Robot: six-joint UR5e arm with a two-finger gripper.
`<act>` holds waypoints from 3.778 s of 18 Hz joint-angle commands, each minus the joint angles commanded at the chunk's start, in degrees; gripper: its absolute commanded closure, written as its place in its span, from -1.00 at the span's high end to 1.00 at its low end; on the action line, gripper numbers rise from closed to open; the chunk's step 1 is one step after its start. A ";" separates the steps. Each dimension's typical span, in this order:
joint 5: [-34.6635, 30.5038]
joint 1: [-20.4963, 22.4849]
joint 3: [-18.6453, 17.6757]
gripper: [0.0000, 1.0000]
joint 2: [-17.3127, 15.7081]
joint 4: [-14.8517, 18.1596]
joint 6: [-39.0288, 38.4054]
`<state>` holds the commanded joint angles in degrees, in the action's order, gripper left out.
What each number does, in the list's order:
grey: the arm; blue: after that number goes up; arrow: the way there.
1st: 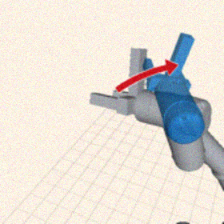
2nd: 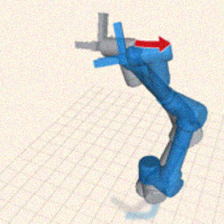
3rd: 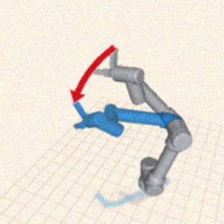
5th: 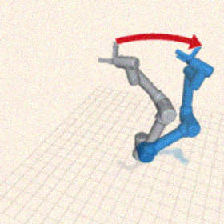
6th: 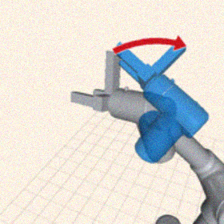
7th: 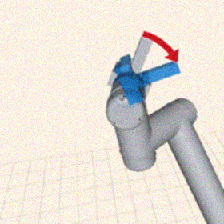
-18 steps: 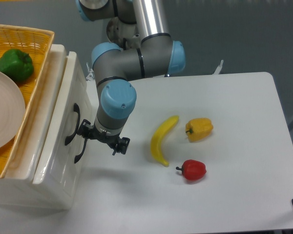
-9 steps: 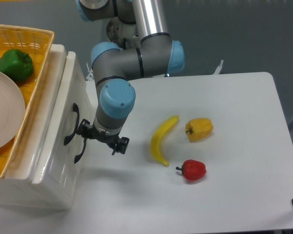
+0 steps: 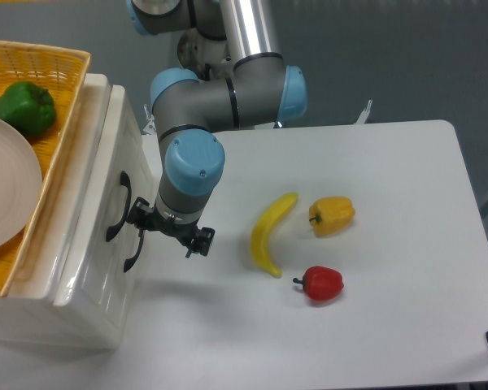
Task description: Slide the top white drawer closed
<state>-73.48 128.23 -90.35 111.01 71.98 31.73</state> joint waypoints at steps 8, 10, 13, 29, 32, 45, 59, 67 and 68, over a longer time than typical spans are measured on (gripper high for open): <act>0.26 0.00 -0.09 1.00 0.00 0.09 -0.09; 0.26 0.00 -0.09 1.00 0.00 0.09 -0.18; 0.26 0.00 -0.17 1.00 0.00 0.18 -0.18; -2.11 1.23 0.62 1.00 -0.09 -0.09 1.84; -2.02 2.98 0.79 1.00 -0.52 -0.09 4.30; -9.74 10.28 0.44 1.00 -4.65 0.70 17.21; -16.87 15.38 0.44 1.00 -8.96 4.57 36.80; -17.31 20.56 0.70 1.00 -8.88 2.02 46.13; -17.31 21.70 0.70 1.00 -8.88 2.02 48.32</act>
<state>-90.79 149.93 -89.65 102.13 74.00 80.05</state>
